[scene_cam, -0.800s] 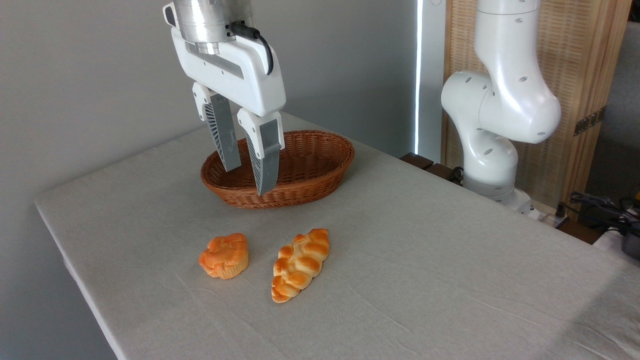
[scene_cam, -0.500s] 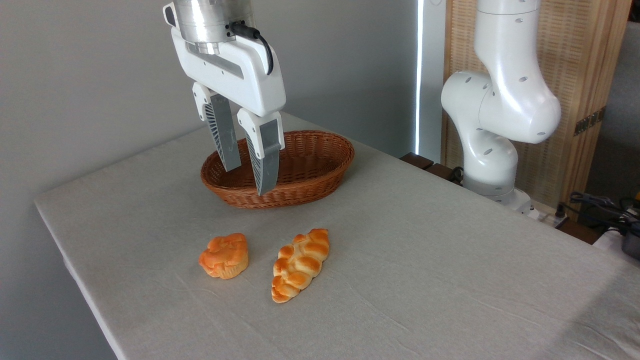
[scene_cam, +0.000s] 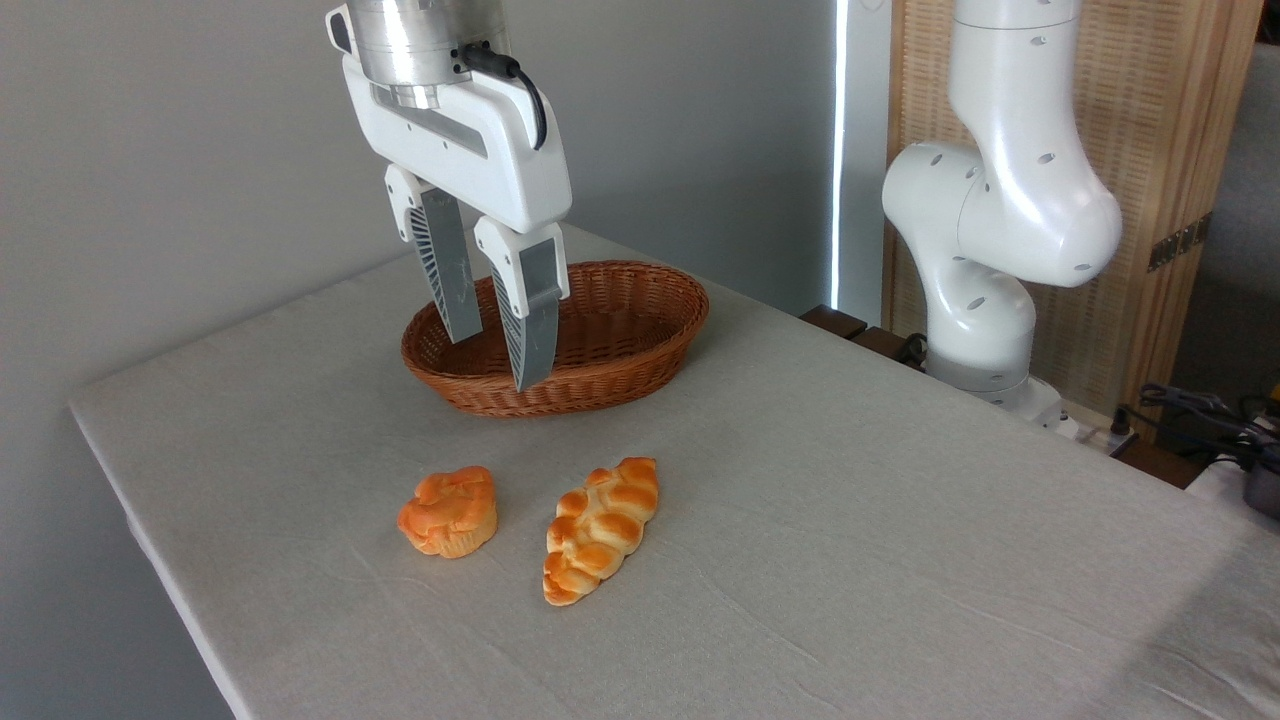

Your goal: Put bread into the basket

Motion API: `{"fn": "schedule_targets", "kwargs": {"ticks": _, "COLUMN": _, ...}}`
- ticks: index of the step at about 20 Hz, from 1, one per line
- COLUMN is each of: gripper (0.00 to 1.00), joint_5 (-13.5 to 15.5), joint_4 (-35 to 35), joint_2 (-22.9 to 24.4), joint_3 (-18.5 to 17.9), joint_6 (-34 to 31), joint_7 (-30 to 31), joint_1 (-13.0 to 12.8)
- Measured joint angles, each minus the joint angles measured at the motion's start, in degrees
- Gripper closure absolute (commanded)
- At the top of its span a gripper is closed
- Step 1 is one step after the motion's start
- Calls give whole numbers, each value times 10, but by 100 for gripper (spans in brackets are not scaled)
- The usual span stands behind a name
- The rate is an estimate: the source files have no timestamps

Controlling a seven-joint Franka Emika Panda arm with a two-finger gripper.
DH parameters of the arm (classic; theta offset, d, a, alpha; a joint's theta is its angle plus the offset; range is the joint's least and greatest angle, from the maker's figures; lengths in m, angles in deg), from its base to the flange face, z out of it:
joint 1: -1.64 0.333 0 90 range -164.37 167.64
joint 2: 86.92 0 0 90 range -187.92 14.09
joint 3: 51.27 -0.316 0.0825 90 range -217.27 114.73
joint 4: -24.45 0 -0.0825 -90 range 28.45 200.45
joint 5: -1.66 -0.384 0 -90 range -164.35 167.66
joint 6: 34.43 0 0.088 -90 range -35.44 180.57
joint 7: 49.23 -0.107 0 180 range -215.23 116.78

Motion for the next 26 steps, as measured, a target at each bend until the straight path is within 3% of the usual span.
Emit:
{"fn": "schedule_targets", "kwargs": {"ticks": 13, "gripper": 0, "joint_5": 0, "joint_4": 0, "joint_2": -1, "joint_3": 4, "joint_6": 0, "joint_7": 0, "joint_1": -1}}
{"fn": "schedule_targets", "kwargs": {"ticks": 23, "gripper": 0, "joint_5": 1, "joint_4": 11, "joint_2": -24, "joint_3": 42, "joint_6": 13, "joint_7": -1, "joint_1": -15}}
{"fn": "schedule_targets", "kwargs": {"ticks": 26, "gripper": 0, "joint_5": 1, "joint_4": 33, "joint_2": -29, "joint_3": 44, "joint_6": 49, "joint_7": -1, "joint_1": -20}}
